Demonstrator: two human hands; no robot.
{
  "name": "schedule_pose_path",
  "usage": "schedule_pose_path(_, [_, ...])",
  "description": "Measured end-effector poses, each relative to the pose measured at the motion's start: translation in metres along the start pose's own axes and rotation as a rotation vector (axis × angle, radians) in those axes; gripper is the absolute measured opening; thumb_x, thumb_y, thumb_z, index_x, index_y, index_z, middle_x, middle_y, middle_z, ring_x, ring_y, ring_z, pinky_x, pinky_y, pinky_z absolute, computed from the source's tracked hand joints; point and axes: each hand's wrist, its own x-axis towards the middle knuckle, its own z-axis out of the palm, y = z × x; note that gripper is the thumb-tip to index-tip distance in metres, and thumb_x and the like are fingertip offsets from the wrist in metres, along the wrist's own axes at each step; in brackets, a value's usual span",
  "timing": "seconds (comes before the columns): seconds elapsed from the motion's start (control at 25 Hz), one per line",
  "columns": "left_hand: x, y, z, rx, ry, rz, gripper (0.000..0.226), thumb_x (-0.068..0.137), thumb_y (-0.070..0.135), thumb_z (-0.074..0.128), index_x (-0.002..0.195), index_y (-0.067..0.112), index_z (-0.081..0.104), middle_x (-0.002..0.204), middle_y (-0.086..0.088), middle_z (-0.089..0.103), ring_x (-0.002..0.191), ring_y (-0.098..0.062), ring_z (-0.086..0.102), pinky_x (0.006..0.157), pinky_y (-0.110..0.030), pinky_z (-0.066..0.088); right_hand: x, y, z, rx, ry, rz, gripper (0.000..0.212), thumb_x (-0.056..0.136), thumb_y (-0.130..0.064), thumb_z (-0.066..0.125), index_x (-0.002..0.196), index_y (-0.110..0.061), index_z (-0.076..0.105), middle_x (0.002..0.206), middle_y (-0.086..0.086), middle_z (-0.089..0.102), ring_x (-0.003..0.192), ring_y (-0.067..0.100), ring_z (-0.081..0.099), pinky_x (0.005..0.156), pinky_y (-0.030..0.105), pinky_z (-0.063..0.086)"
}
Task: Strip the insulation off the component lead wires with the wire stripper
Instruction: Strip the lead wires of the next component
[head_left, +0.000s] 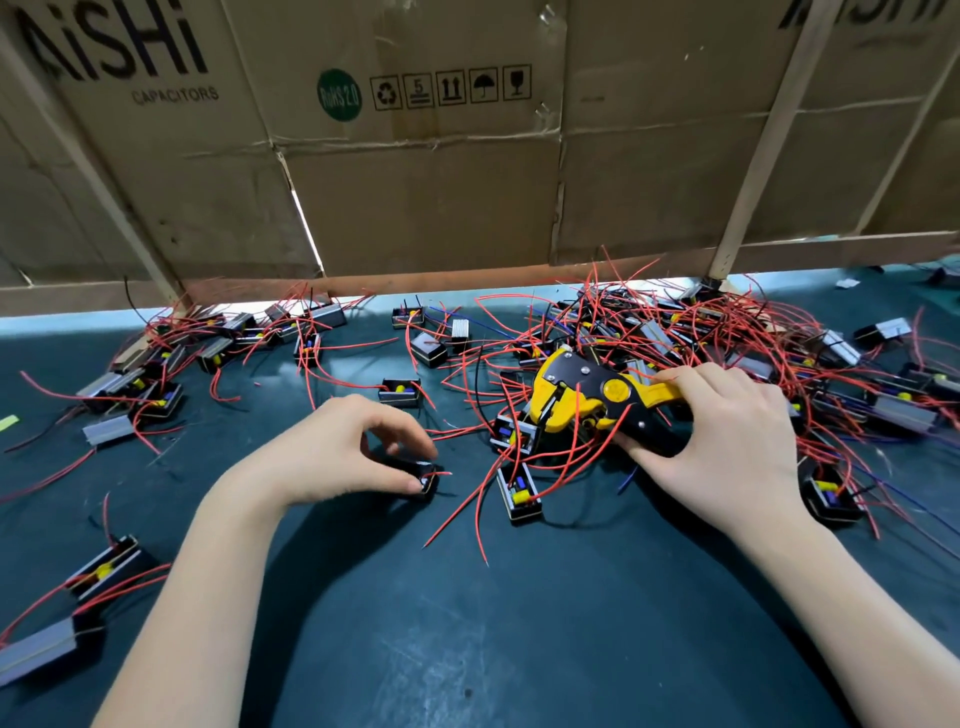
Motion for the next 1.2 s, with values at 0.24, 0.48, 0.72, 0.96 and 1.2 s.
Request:
schedule_pose_path(0.24, [0.007, 0.003, 0.009, 0.035, 0.098, 0.022, 0.011, 0.076, 0.021, 0.084, 0.082, 0.028, 0.079, 0.077, 0.016, 0.073, 0.070, -0.004, 0.063, 0.068, -0.020, 0.050, 0.001, -0.002, -0.001, 0.061, 0.017, 0.056, 0.055, 0.069, -0.055, 0.081, 0.101, -0.014, 0.065, 0.091, 0.004, 0.062, 0.089, 0.033, 0.056, 0.077, 0.041, 0.035])
schedule_pose_path(0.48, [0.014, 0.005, 0.013, -0.199, 0.326, -0.012, 0.011, 0.075, 0.013, 0.083, 0.079, 0.023, 0.080, 0.079, 0.003, 0.071, 0.058, -0.007, 0.051, 0.065, -0.020, 0.043, 0.005, -0.009, -0.007, 0.272, 0.005, 0.096, 0.050, 0.085, -0.067, 0.051, 0.101, -0.021, 0.058, 0.086, 0.002, 0.062, 0.083, 0.031, 0.058, 0.072, 0.041, 0.040])
schedule_pose_path(0.72, [0.014, 0.015, 0.010, -0.364, 0.566, 0.010, 0.011, 0.075, 0.016, 0.082, 0.081, 0.024, 0.078, 0.115, 0.009, 0.061, 0.108, 0.008, 0.056, 0.076, -0.011, 0.047, 0.008, -0.005, -0.015, 0.445, 0.081, 0.164, 0.036, 0.081, -0.060, 0.064, 0.096, -0.029, 0.053, 0.083, -0.009, 0.059, 0.074, 0.010, 0.047, 0.065, 0.026, 0.029])
schedule_pose_path(0.96, [0.013, 0.037, 0.021, -0.710, 0.354, 0.213, 0.015, 0.087, 0.021, 0.058, 0.089, 0.007, 0.063, 0.086, -0.002, 0.074, 0.083, -0.015, 0.071, 0.076, -0.022, 0.055, 0.002, -0.015, -0.011, 0.237, 0.114, 0.069, 0.064, 0.074, -0.064, 0.057, 0.106, -0.008, 0.062, 0.097, 0.006, 0.065, 0.089, 0.030, 0.060, 0.079, 0.038, 0.040])
schedule_pose_path(1.2, [0.016, 0.055, 0.045, -0.659, 0.204, 0.281, 0.011, 0.092, 0.008, 0.061, 0.082, 0.007, 0.065, 0.075, -0.005, 0.072, 0.073, -0.016, 0.068, 0.072, -0.020, 0.051, 0.001, -0.014, -0.007, 0.080, 0.087, 0.065, 0.064, 0.071, -0.065, 0.059, 0.099, -0.008, 0.063, 0.090, 0.008, 0.062, 0.087, 0.034, 0.058, 0.078, 0.041, 0.035])
